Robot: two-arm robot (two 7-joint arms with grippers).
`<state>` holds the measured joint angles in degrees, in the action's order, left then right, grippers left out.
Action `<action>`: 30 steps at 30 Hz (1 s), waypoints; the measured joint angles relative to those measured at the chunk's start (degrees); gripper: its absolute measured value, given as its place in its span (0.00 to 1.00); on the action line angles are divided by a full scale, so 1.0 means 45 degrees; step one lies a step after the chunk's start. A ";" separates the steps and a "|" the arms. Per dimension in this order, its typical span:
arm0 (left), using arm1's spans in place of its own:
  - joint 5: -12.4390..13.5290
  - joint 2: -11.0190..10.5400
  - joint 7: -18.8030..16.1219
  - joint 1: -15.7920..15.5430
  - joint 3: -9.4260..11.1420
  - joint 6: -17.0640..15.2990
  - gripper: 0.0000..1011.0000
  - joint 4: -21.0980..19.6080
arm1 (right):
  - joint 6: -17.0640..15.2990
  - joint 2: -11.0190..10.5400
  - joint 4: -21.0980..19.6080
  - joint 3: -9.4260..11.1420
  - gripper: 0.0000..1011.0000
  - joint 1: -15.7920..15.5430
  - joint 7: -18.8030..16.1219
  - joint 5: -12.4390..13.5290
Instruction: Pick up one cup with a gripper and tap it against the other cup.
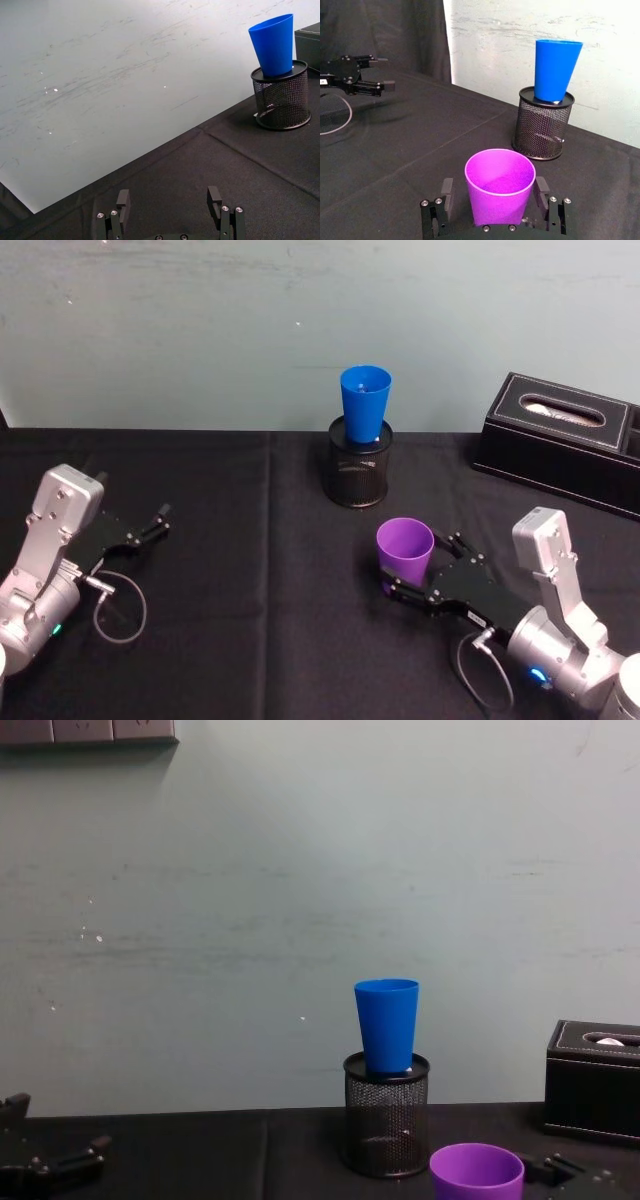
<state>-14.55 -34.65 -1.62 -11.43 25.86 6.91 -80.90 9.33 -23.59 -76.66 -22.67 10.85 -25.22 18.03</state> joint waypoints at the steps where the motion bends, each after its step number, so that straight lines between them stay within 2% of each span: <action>1: 0.0001 0.0000 0.0000 0.0000 0.0001 0.0000 1.00 0.0000 | 0.0020 0.0072 0.0090 0.0026 0.99 0.0064 -0.0042 -0.0025; 16: 0.0000 0.0000 -0.0001 0.0001 0.0000 0.0000 1.00 0.0001 | 0.0070 0.0612 0.0989 0.0197 0.99 0.0669 -0.0509 -0.0230; 27: 0.0000 0.0000 -0.0001 0.0001 0.0000 0.0000 1.00 0.0000 | 0.0072 0.0591 0.0946 0.0197 0.99 0.0641 -0.0500 -0.0224; 30: 0.0000 0.0000 0.0000 0.0000 0.0000 0.0000 1.00 0.0000 | 0.0071 0.0587 0.0927 0.0197 0.95 0.0630 -0.0498 -0.0221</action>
<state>-14.55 -34.64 -1.62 -11.43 25.86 6.91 -80.90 9.65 -20.95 -72.49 -21.78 13.68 -27.46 17.03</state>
